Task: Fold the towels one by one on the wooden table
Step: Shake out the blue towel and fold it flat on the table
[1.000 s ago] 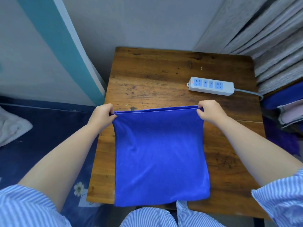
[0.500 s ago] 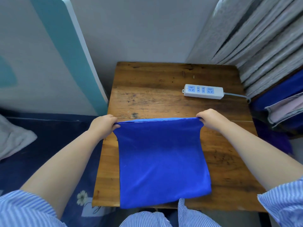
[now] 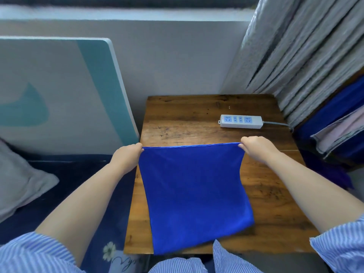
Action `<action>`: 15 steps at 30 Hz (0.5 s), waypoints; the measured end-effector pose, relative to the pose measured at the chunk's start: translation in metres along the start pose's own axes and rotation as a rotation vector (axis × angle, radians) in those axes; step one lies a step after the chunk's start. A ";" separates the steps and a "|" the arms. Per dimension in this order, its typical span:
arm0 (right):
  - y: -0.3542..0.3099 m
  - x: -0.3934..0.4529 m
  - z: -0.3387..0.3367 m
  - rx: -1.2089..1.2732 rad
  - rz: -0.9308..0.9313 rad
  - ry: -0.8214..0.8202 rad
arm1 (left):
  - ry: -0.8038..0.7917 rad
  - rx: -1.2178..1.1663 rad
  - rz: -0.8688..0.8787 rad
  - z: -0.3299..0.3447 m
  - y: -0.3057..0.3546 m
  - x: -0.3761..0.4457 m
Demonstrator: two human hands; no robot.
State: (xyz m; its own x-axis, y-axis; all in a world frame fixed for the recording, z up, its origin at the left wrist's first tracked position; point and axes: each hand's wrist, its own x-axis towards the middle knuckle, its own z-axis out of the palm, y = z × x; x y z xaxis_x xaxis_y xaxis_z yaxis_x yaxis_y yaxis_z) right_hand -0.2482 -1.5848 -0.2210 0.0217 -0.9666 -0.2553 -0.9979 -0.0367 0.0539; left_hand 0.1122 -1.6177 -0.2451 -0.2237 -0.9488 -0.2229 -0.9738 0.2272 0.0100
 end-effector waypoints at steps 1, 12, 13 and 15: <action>-0.001 -0.003 -0.001 -0.022 -0.001 0.013 | 0.015 -0.019 -0.008 -0.002 -0.001 -0.001; 0.003 -0.005 -0.076 0.084 0.026 0.212 | 0.265 -0.088 -0.080 -0.095 -0.005 0.011; 0.006 -0.003 -0.079 0.107 0.030 0.205 | 0.277 -0.088 -0.073 -0.101 -0.005 0.010; 0.012 -0.001 -0.094 0.101 0.018 0.209 | 0.315 -0.091 -0.062 -0.121 -0.006 0.010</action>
State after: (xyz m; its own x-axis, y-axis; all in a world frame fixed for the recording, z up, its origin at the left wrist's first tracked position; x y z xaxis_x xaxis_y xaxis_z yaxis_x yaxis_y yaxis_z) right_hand -0.2541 -1.6079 -0.1289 0.0057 -0.9988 -0.0494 -0.9991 -0.0036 -0.0432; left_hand 0.1103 -1.6553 -0.1299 -0.1516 -0.9847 0.0861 -0.9825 0.1597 0.0962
